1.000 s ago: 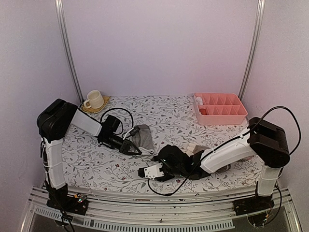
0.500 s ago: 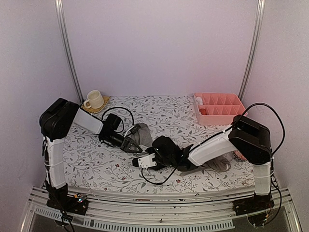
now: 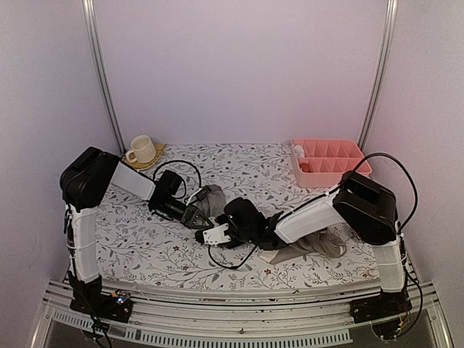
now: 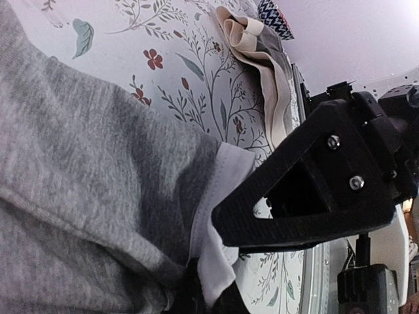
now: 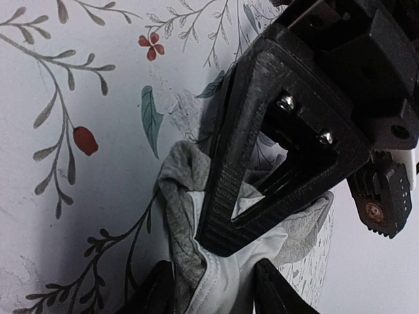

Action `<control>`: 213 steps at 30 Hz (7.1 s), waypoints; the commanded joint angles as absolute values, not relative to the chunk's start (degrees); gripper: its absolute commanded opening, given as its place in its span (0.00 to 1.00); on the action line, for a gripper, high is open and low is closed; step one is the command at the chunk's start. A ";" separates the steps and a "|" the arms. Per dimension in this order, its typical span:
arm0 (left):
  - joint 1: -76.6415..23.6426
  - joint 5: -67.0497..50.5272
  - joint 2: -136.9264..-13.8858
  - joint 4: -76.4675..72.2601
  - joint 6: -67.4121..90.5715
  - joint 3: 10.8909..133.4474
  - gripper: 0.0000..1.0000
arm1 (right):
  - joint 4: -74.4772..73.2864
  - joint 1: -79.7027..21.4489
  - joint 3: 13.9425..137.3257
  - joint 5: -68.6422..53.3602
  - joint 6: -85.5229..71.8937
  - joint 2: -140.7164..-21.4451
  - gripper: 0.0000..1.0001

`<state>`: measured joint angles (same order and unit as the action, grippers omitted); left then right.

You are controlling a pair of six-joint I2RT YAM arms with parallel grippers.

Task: Roll the underwear
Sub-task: Roll the underwear at the center of the board.

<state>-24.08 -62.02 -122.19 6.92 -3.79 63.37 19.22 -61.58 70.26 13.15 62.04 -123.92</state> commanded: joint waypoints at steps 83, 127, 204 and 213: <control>-55.90 1.16 -111.20 -75.90 -55.89 17.77 0.80 | -51.92 -47.17 103.67 -36.14 21.04 -135.43 0.12; -64.98 7.69 -117.65 -63.07 -73.84 19.62 0.60 | -53.04 -50.60 97.89 -37.72 19.07 -129.37 0.14; -41.17 -45.86 -128.86 29.47 -29.51 75.02 0.00 | 21.74 -76.90 43.95 36.47 45.73 -104.16 0.74; -40.10 -49.61 -130.84 31.83 -29.50 76.78 0.00 | 23.05 -76.70 44.53 38.64 46.95 -109.09 0.54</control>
